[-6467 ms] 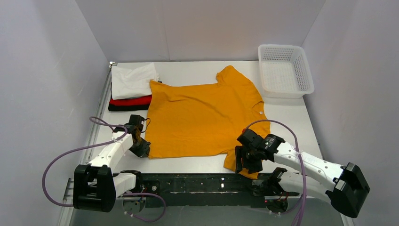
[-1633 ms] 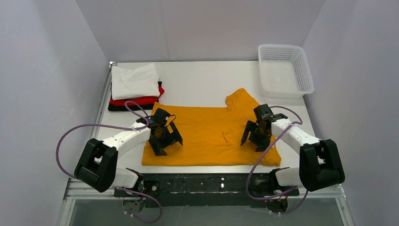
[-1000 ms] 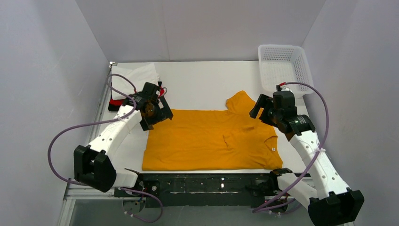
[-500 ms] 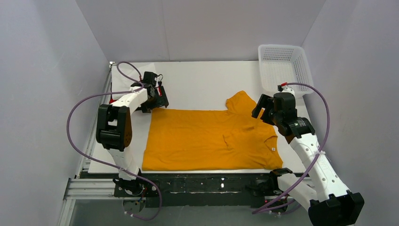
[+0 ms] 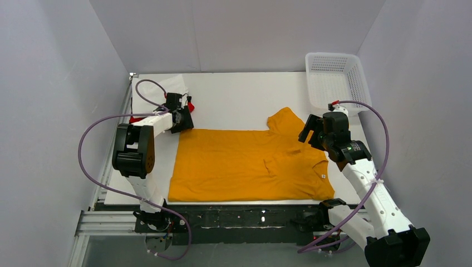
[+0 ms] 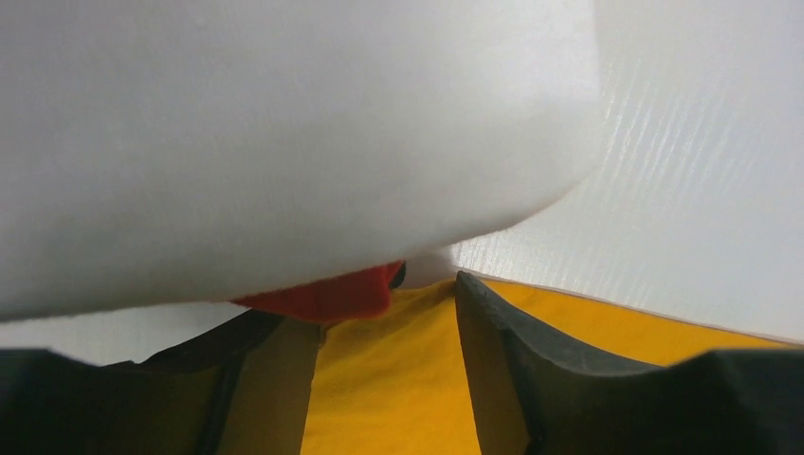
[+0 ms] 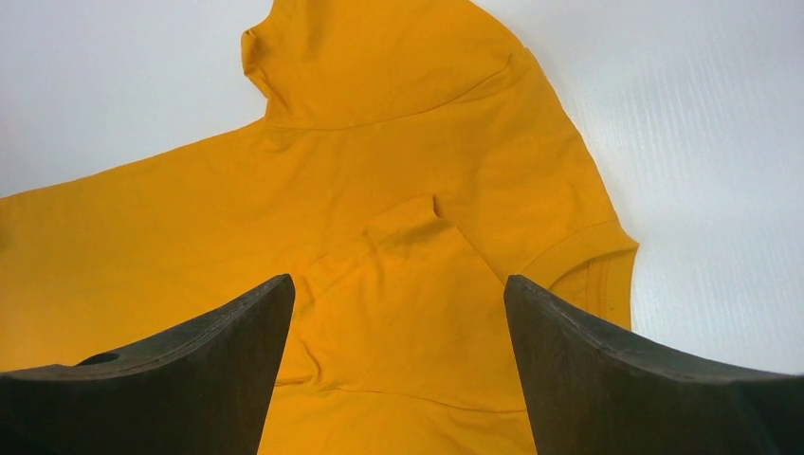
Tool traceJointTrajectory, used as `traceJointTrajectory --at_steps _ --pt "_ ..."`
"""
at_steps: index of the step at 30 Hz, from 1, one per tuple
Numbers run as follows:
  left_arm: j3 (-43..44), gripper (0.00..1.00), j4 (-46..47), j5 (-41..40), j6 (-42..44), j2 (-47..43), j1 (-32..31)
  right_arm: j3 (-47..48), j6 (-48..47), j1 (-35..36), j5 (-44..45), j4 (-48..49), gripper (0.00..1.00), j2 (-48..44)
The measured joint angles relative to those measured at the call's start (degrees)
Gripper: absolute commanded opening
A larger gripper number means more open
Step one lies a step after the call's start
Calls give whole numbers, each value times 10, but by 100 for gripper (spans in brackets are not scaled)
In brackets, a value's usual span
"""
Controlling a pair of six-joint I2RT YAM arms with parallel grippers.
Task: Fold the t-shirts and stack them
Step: Grab the side of the flattened tshirt furthest away from the robot with both arms
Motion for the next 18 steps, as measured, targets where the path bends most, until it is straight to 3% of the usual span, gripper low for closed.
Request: traceJointTrajectory --at_steps 2,9,14,18 --pt "-6 41 10 3 1 -2 0 0 0 0 0 0 89 0" --pt "-16 2 21 11 1 -6 1 0 1 0 8 0 87 5" --pt "-35 0 19 18 -3 -26 1 5 5 0 12 7 85 49" --pt "-41 0 16 21 -7 -38 0 58 5 0 12 7 82 136"
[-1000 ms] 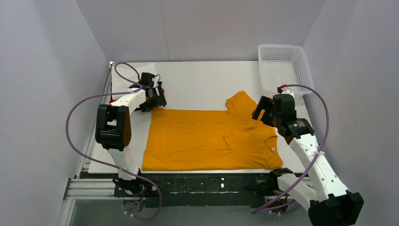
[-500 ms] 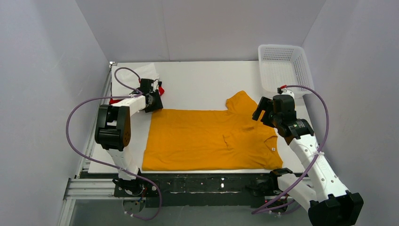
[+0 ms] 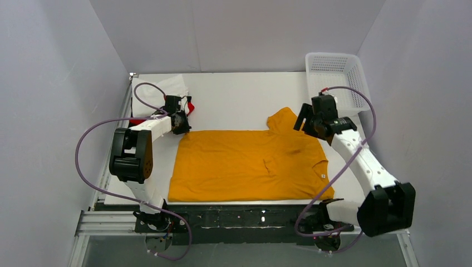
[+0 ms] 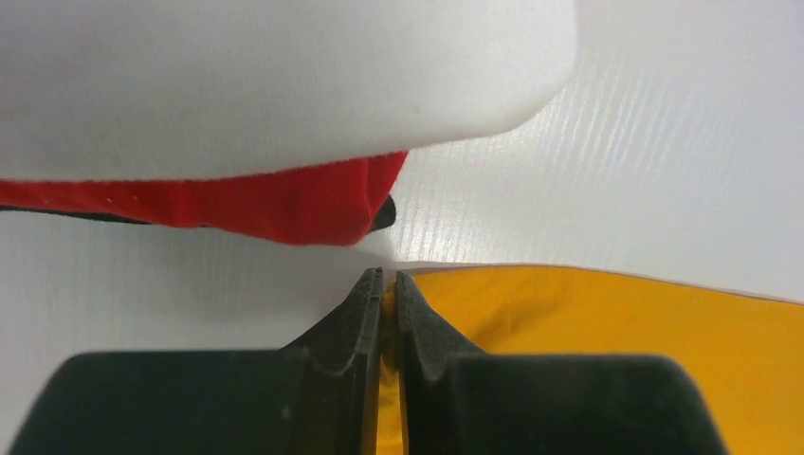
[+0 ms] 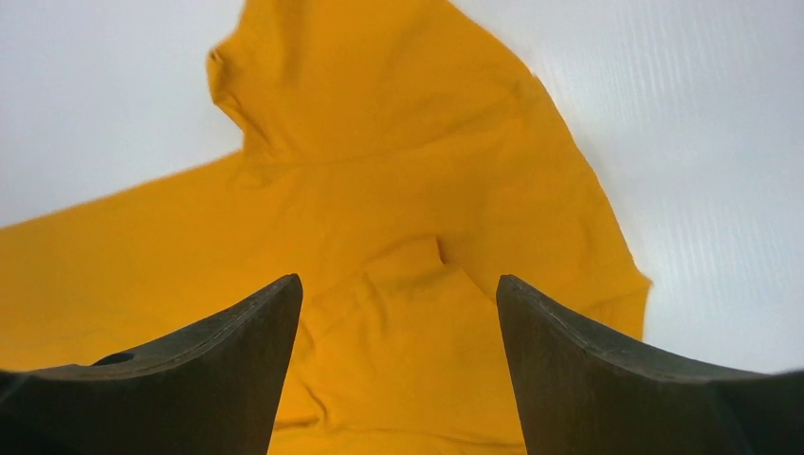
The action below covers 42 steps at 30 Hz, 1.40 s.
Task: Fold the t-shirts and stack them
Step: Grab the side of the flattened tshirt furthest away from the robot with both arms
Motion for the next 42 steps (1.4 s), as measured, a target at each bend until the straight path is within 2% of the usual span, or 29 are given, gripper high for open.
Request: traceJointTrajectory --at_steps 3,13,18,23,32,35,38,42 --pt "-4 0 -1 0 -4 -5 0 80 -3 0 -1 2 80 95" --pt "-6 0 -9 -1 -18 -5 0 455 -16 0 -2 -52 70 491" --pt "-7 0 -15 -2 -23 -6 0 563 -24 4 0 -101 68 616" --pt "-7 0 -18 -3 -25 -6 0 622 -32 12 5 -137 65 672" --pt "-8 0 -18 -3 -28 -6 0 637 -35 23 16 -167 52 701" --pt "-9 0 -18 -3 -29 -6 0 637 -37 23 17 -169 36 707" --pt "-16 0 -18 -4 -30 -9 0 636 -40 23 18 -166 3 707" --pt "-17 0 -23 -4 -29 -14 0 633 -43 24 20 -162 1 706"
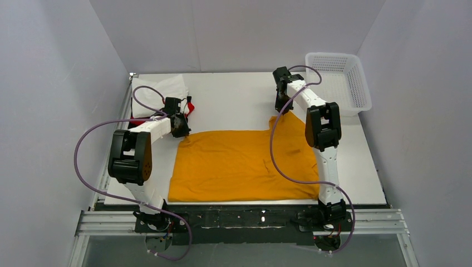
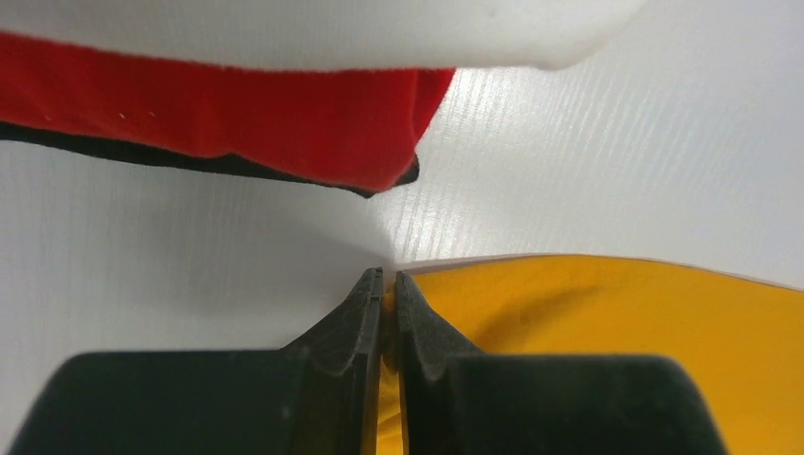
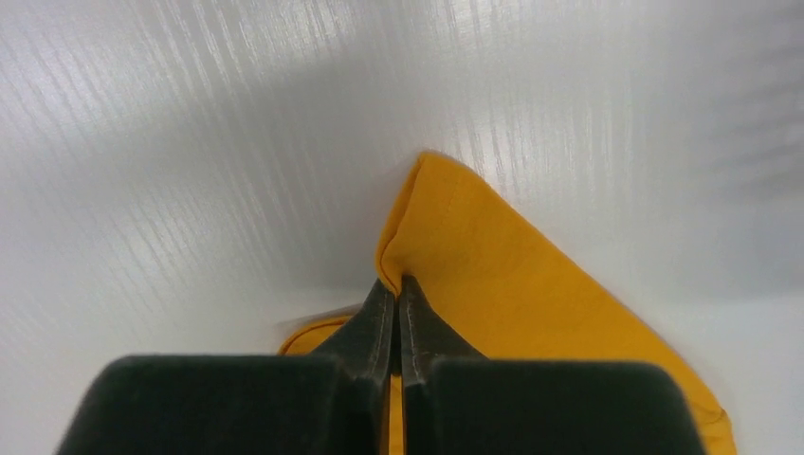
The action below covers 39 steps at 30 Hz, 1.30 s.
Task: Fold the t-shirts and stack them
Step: Fold the other side of the tshirt into a rectangle
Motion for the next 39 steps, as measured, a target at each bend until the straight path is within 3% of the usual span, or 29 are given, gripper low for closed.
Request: traceJointTrajectory --at_steps 6,17,23,39 --pt "-8 0 2 7 2 -33 0 -43 -6 0 9 13 1 -38" --pt "-116 0 22 31 1 -163 0 -343 2 28 21 68 1 -359" --pt "-192 0 40 55 -14 -244 0 -479 30 71 45 73 1 -486" --pt "-329 1 46 58 -23 -443 0 -677 114 141 72 26 1 -756"
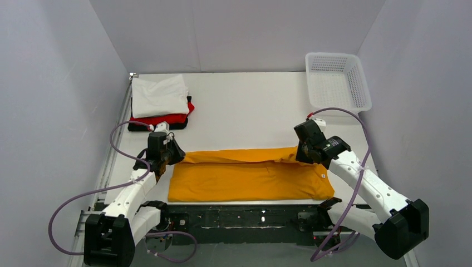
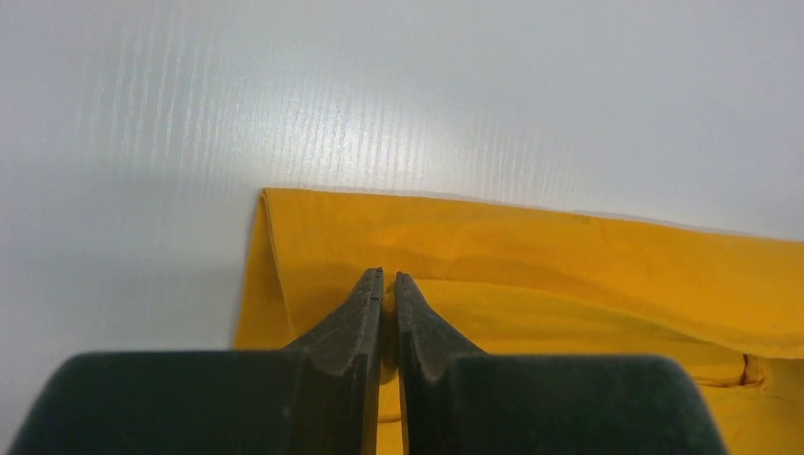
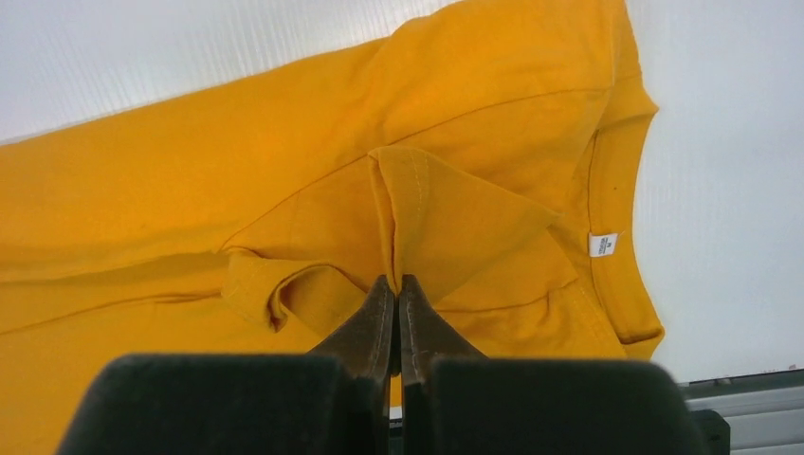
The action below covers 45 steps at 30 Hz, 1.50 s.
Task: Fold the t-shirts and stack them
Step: Fold the other side of the tshirt into a rectangle
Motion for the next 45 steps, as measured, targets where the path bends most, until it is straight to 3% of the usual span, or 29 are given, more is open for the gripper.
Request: traceJointTrajectory --at_steps 5,7,8,11,13,15,16,23,26,29,33,38,42,45 --pt "-23 5 7 -3 -4 -22 0 -52 9 3 -31 8 1 -30" --pt "-33 5 11 -4 -8 -19 0 -75 17 8 -48 17 9 -32" --pt "-35 6 11 -3 -9 -16 0 -86 20 10 -56 20 17 -32" --pt "-35 31 10 -9 -15 -7 0 -111 34 19 -80 20 36 -32" --pt "-35 68 7 -19 -20 -8 0 -122 48 28 -96 14 42 -35" --pt "-35 94 -3 -40 -25 -20 0 -127 64 42 -117 -9 46 -52" --pt "-35 98 -12 -53 -30 -33 0 -127 69 47 -128 -22 48 -68" --pt "6 98 -92 -125 -41 -131 0 -119 86 61 -222 -100 77 -247" --pt "64 98 -126 -115 -45 -113 0 -80 79 61 -209 -110 81 -268" --pt "129 98 -140 -51 -56 -51 0 -50 72 61 -178 -75 84 -264" --pt "191 98 -133 46 -74 69 -14 -39 64 61 -136 -5 86 -212" --pt "211 98 -138 128 -98 199 -52 -14 62 42 -109 60 85 -54" --pt "186 98 -141 148 -117 225 -65 -14 64 12 -119 81 82 55" --pt "146 98 -146 136 -129 218 -65 -37 69 7 -133 89 80 79"
